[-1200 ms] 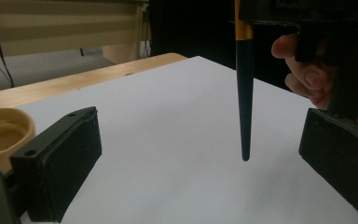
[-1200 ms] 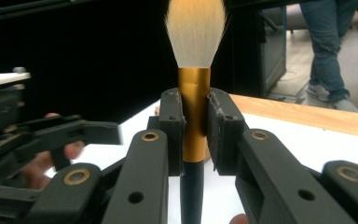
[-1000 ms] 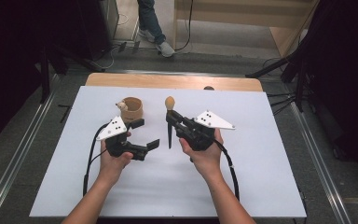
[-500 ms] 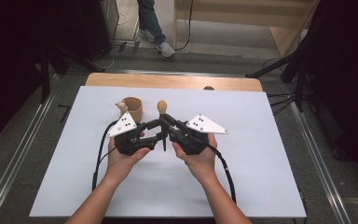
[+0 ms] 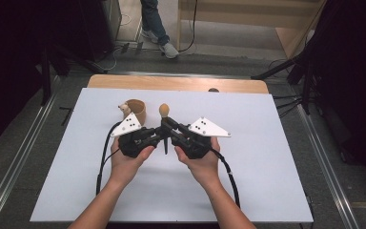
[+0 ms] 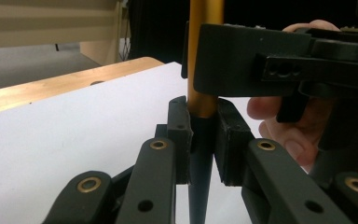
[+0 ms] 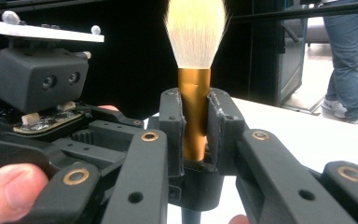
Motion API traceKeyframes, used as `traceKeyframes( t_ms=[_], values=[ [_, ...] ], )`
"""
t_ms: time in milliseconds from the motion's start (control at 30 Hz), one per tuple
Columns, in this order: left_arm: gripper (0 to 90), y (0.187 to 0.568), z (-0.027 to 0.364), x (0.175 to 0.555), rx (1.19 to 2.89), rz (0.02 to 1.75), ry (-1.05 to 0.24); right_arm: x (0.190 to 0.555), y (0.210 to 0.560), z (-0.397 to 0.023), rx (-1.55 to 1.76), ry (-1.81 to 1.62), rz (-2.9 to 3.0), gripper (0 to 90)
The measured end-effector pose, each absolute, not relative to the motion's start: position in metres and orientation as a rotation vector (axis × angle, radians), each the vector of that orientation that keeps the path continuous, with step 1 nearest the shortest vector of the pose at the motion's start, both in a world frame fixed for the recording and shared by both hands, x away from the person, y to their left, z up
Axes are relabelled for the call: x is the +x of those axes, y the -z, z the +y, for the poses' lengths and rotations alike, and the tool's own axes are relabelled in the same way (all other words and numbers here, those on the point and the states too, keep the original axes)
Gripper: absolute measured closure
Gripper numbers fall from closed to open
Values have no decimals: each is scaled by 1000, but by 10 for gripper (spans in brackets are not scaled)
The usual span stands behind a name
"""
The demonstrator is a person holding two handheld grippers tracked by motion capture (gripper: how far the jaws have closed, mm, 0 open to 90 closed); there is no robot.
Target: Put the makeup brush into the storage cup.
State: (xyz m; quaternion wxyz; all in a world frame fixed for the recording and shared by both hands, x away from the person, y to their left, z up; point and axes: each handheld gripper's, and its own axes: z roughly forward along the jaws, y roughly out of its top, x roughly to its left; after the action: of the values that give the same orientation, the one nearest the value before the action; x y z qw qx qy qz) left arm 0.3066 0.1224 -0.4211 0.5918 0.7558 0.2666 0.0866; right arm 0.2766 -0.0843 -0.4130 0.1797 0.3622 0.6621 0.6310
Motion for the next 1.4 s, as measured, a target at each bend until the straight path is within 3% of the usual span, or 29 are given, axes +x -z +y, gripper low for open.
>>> traceKeyframes(
  t_ms=[100,133,167,267,300,500,533,633,1400],
  values=[
    [793,423,122,309,1782,631,-219,279,413,-90,1051,-1786,1853,631],
    [793,423,122,309,1782,631,-219,279,413,-90,1051,-1786,1853,631],
    [793,424,123,311,1790,640,-224,280,412,-94,1054,-1754,1805,509],
    [793,425,126,312,1792,651,-234,281,411,-98,1050,-1742,1780,431],
    [794,424,128,313,1789,658,-246,281,409,-104,1050,-1714,1753,323],
    [794,423,137,316,1775,679,-264,277,409,-118,1079,-1625,1792,214],
    [794,422,140,317,1776,689,-277,275,412,-126,1090,-1583,1811,109],
    [794,422,144,318,1765,699,-289,271,417,-140,1075,-1581,1815,51],
    [795,408,173,334,1699,752,-375,229,456,-234,1150,-1426,1761,9]
  ],
)
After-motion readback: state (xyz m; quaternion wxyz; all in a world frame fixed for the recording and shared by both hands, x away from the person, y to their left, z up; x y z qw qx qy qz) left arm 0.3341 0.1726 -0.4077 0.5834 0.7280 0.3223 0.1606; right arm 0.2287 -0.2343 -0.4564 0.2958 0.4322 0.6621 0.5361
